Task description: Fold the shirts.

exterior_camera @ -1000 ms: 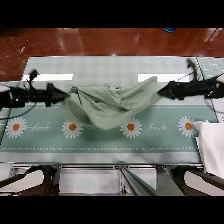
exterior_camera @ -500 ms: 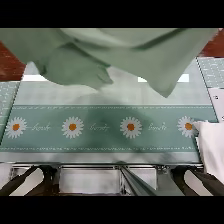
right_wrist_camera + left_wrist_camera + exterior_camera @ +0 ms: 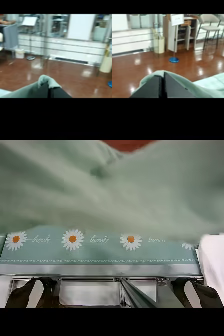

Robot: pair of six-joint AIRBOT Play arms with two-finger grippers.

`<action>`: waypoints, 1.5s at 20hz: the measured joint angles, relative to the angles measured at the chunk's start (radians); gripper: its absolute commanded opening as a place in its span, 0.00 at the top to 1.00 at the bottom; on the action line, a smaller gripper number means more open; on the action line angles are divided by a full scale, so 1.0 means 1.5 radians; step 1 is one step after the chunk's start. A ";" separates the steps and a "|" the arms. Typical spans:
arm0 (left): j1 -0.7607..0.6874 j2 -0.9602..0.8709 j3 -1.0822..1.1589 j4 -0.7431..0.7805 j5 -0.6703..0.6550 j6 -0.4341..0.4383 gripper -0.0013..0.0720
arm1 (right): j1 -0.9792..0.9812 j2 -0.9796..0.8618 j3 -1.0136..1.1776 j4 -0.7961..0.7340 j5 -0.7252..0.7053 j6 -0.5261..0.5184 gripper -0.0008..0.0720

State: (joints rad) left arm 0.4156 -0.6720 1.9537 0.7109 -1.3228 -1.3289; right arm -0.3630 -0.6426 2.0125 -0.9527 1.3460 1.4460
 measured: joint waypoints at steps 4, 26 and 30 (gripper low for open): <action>-0.173 0.039 -0.010 0.200 -0.030 -0.029 0.96 | -0.001 0.037 -0.011 -0.060 0.044 0.033 0.96; -0.313 -0.475 -0.382 0.356 0.395 -0.114 0.95 | 0.023 -0.444 -0.531 0.270 -0.179 -0.219 0.94; -0.306 -0.554 -0.322 0.315 0.403 -0.164 0.39 | 0.063 -0.616 -0.421 0.309 -0.186 -0.195 0.42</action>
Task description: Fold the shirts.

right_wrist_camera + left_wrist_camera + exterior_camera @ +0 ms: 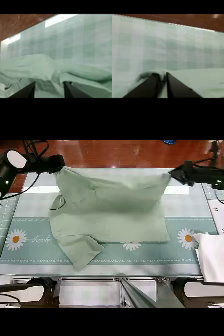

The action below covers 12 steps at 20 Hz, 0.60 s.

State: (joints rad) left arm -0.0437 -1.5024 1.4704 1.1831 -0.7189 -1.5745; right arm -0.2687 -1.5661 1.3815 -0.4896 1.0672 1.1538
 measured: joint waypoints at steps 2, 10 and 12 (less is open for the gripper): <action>0.014 -0.014 0.016 -0.018 -0.042 -0.011 0.30 | 0.004 -0.042 0.034 0.003 -0.001 0.015 0.42; 0.203 -0.004 0.018 -0.030 -0.399 0.051 0.29 | -0.109 0.017 0.020 -0.177 0.186 0.057 0.42; 0.235 0.033 -0.042 -0.028 -0.436 0.084 0.29 | -0.131 0.080 -0.059 -0.251 0.186 0.073 0.42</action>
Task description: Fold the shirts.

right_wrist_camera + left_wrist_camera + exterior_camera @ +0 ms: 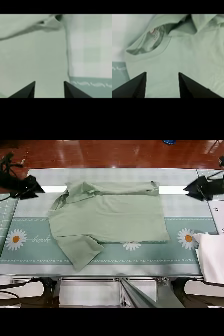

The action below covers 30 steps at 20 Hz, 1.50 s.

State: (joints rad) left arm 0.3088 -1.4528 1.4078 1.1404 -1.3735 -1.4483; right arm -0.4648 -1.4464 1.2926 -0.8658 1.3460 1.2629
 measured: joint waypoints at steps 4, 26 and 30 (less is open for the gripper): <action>0.047 0.089 -0.181 0.001 0.025 0.046 0.29 | -0.021 0.134 -0.211 -0.057 -0.048 -0.007 0.42; 0.093 0.021 -0.413 -0.107 0.043 0.069 0.29 | -0.028 0.283 -0.395 -0.018 -0.063 -0.013 0.42; 0.099 0.022 -0.441 -0.139 0.052 0.073 0.36 | -0.028 0.283 -0.395 -0.017 -0.063 -0.011 0.43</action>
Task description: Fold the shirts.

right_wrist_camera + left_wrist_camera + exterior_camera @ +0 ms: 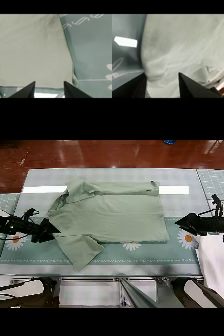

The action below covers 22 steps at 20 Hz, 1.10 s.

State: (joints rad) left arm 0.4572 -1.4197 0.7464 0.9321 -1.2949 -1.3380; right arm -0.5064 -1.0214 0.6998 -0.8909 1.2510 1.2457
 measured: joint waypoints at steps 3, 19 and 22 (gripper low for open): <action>-0.015 0.000 -0.026 -0.030 0.052 0.008 0.95 | 0.000 0.000 0.000 0.005 -0.017 0.000 0.43; -0.043 0.004 -0.030 -0.079 0.061 0.057 0.95 | 0.054 -0.196 0.000 -0.072 -0.019 0.112 0.43; -0.043 0.004 -0.030 -0.081 0.061 0.059 0.95 | 0.093 -0.205 0.001 -0.069 -0.021 0.118 0.43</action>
State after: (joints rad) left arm 0.3927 -1.4139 0.7021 0.8112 -1.2037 -1.2491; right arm -0.3676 -1.3285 0.7010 -0.9939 1.2194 1.4231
